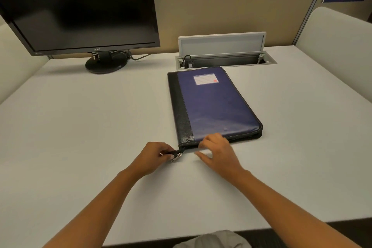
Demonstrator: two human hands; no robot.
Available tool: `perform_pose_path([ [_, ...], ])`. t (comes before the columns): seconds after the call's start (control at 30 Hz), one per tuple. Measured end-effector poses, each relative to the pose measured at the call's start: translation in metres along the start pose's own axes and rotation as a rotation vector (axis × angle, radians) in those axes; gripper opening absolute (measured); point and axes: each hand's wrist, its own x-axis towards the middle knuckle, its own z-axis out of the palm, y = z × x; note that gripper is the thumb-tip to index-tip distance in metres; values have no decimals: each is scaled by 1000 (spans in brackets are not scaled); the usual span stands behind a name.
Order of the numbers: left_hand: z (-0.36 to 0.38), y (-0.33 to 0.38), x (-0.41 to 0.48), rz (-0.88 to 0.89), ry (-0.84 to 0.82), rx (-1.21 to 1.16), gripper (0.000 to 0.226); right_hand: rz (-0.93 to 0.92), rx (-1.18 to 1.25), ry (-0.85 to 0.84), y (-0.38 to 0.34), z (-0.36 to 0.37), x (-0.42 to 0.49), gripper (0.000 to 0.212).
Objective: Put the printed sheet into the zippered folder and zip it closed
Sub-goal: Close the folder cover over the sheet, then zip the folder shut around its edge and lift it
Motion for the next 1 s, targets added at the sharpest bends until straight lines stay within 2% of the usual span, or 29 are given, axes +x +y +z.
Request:
perform_pose_path([
  [0.07,1,-1,-1,-4,4,-17,14,41,62,-65,-18,10,-2,35],
  [0.17,3,-2,-2,-2,11,-28,15,232,121,-212,-38,16,-3,38],
  [0.3,3,0,-3,2,14,-60,15,365,127,-227,-54,22,0,43],
  [0.5,2,2,-3,-5,-3,-120,15,499,174,-219,-60,24,4,22],
  [0.6,3,2,-3,-11,-8,-119,15,505,177,-220,-62,21,5,16],
  [0.7,3,2,-4,-23,12,-89,13,425,114,-245,-62,19,4,14],
  [0.87,-2,5,-3,-38,18,-28,13,282,-48,-316,-63,20,4,30],
  [1.0,-7,10,0,-36,-7,43,13,286,-118,-373,-58,15,8,35],
])
